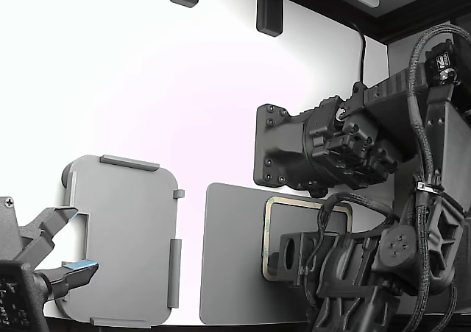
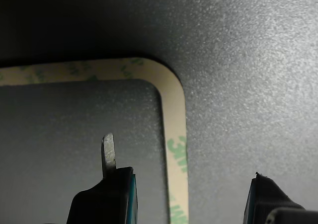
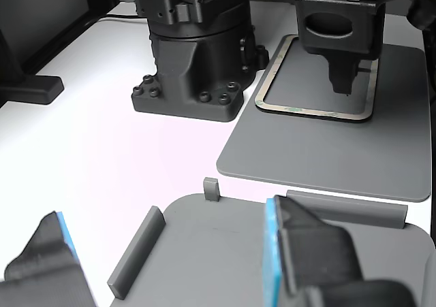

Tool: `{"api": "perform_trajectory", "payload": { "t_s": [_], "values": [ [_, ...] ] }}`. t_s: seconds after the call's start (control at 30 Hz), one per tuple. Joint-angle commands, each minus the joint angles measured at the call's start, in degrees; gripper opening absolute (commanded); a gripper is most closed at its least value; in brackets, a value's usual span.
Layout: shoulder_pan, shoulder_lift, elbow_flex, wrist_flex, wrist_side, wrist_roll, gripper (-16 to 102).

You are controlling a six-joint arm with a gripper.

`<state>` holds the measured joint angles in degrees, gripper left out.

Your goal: Move top rectangular frame to the holder.

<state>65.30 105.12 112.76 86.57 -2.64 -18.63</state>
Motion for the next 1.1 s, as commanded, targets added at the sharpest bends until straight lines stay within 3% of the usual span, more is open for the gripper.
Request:
{"api": "perform_trajectory", "payload": {
  "t_s": [0.0,0.73,1.07],
  "values": [
    [-0.44,0.7,-0.7,-0.35,-0.7,-0.62,92],
    [-0.44,0.97,6.86,-7.47,0.0,0.26,84],
    [-0.79,0.62,8.61,-8.35,0.62,1.49,75]
  ]
}}
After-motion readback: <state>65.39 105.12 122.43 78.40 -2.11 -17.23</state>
